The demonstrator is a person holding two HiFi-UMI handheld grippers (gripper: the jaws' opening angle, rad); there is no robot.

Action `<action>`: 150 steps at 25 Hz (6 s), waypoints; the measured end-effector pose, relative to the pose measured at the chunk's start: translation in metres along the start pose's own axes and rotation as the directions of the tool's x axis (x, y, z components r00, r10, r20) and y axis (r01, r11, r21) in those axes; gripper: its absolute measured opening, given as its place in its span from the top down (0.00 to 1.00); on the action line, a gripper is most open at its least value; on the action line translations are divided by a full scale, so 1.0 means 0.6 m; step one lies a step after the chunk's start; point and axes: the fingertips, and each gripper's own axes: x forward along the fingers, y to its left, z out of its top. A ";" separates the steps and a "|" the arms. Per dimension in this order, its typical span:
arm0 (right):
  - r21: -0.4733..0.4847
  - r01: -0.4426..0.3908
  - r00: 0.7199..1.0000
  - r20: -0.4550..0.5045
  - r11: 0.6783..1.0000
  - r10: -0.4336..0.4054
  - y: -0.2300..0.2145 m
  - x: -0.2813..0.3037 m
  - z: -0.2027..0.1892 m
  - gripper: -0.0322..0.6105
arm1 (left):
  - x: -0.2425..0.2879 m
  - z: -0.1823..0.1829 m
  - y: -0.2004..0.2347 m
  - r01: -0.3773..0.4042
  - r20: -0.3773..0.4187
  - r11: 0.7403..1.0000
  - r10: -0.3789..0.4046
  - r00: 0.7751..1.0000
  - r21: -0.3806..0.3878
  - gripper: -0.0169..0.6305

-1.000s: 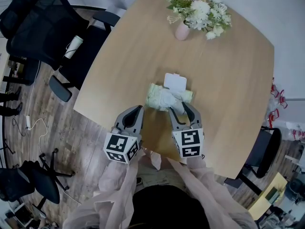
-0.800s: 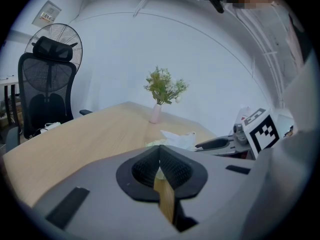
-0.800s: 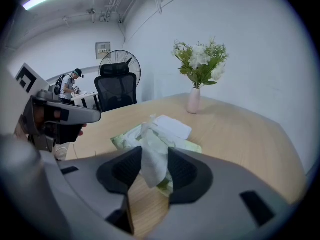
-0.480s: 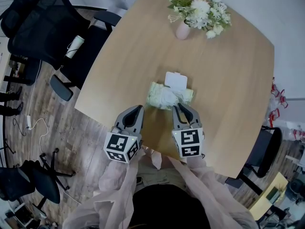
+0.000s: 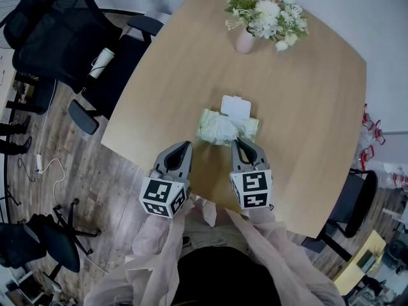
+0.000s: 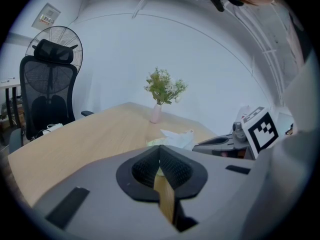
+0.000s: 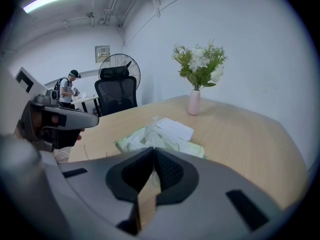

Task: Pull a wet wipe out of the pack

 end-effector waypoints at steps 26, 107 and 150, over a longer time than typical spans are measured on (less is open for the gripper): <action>0.015 0.050 0.997 0.060 0.999 -0.051 -0.005 -0.044 0.020 0.93 | -0.033 0.010 -0.009 0.005 0.033 1.000 -0.005 0.999 0.014 0.96; 0.239 0.144 0.928 0.304 0.960 -0.214 -0.037 -0.268 0.072 0.92 | -0.122 0.066 -0.078 0.083 0.139 0.984 -0.105 0.985 0.157 0.96; 0.292 0.304 0.907 0.203 0.907 -0.369 -0.110 -0.307 0.004 0.93 | -0.081 0.085 -0.107 0.136 0.136 0.974 -0.161 0.977 0.179 0.96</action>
